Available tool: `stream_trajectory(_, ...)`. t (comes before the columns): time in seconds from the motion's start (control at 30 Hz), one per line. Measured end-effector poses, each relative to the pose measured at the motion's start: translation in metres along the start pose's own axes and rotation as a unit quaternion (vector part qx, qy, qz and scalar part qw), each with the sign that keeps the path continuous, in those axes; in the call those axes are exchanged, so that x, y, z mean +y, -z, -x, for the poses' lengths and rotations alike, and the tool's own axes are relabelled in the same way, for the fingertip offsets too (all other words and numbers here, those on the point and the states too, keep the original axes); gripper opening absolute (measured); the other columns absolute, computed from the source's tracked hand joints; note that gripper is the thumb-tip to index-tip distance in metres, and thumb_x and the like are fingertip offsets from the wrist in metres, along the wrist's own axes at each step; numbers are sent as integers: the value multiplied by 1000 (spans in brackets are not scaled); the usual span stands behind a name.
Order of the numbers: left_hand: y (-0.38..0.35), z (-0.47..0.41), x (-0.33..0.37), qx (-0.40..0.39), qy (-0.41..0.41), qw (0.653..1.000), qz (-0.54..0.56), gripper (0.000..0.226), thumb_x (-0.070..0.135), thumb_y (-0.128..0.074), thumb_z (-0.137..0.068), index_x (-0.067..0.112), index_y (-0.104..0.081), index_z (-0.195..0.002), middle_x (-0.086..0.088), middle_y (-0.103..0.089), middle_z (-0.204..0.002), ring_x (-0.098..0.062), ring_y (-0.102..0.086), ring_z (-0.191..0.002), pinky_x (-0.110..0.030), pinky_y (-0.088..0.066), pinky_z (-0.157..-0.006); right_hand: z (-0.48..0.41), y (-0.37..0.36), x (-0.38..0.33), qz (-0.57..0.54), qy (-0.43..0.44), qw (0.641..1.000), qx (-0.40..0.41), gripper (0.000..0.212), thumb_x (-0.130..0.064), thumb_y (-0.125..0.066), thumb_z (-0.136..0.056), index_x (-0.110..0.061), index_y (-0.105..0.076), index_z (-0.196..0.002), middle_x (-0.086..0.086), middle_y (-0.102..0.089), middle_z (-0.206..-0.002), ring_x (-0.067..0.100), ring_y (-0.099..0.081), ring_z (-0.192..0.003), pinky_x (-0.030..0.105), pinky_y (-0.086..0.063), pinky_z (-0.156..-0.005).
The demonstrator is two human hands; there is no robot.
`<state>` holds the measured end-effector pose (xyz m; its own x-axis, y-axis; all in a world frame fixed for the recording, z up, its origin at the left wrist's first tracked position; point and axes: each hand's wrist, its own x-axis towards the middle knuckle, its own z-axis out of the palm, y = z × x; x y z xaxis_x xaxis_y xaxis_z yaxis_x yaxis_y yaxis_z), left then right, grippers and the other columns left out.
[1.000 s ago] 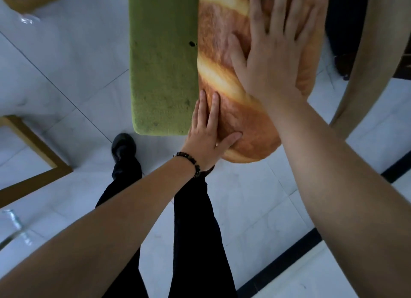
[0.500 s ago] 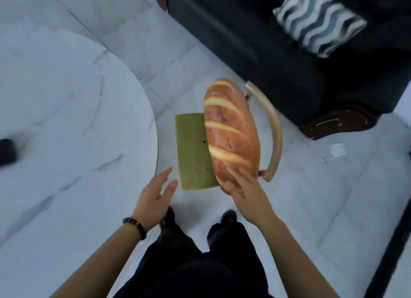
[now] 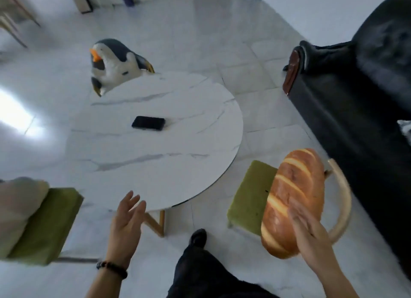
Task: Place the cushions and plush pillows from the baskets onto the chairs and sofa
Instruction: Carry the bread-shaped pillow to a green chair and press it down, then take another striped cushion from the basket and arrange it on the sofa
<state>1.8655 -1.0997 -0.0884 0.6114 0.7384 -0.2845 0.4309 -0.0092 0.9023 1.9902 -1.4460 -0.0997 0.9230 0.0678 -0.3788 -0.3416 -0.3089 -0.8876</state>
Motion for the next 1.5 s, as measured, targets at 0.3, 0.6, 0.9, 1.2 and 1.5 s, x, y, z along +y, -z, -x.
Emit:
stream_trajectory(0.3, 128, 231, -78, 258, 90, 959, 73, 51, 18, -55, -102, 18, -42, -151, -1, -57, -139, -20, -59, -121, -51, -48, -107, 59, -67, 0, 61, 61, 972, -219, 57, -55, -63, -88, -33, -53, -140, -14, -59, -133, 12, -54, -131, 48, -40, -117)
stream_trajectory(0.6, 267, 423, -200, 548, 118, 805, 193, 48, 11, -57, -101, 17, -46, -148, -1, -61, -132, -25, -61, -121, -55, -50, -103, 240, -267, -1, 189, 200, 843, -461, 52, -25, -62, -100, -23, -46, -149, -1, -56, -145, 17, -55, -130, 46, -40, -117)
stream_trajectory(0.9, 408, 521, -286, 655, 178, 699, 228, 45, 24, -59, -99, 30, -47, -142, 12, -61, -129, 2, -58, -116, -52, -47, -109, 476, -464, 30, 278, 296, 669, -622, 68, -48, -57, -92, -27, -37, -153, 4, -48, -152, 14, -51, -126, 32, -45, -95)
stream_trajectory(1.2, 585, 472, -369, 649, 198, 695, 236, 48, 9, -56, -102, 15, -46, -148, 0, -60, -135, -17, -60, -123, -50, -48, -108, 566, -639, 66, 264, 286, 665, -637, 75, -53, -55, -86, -26, -39, -154, -11, -47, -146, 9, -52, -127, 19, -44, -89)
stream_trajectory(1.5, 870, 384, -412, 651, 178, 715, 182, 57, 26, -62, -95, 19, -46, -149, 6, -60, -135, -3, -59, -121, -47, -48, -110, 708, -916, 34, 257, 287, 636, -668, 75, -57, -56, -84, -30, -39, -152, -9, -50, -141, 12, -53, -129, 32, -48, -98)
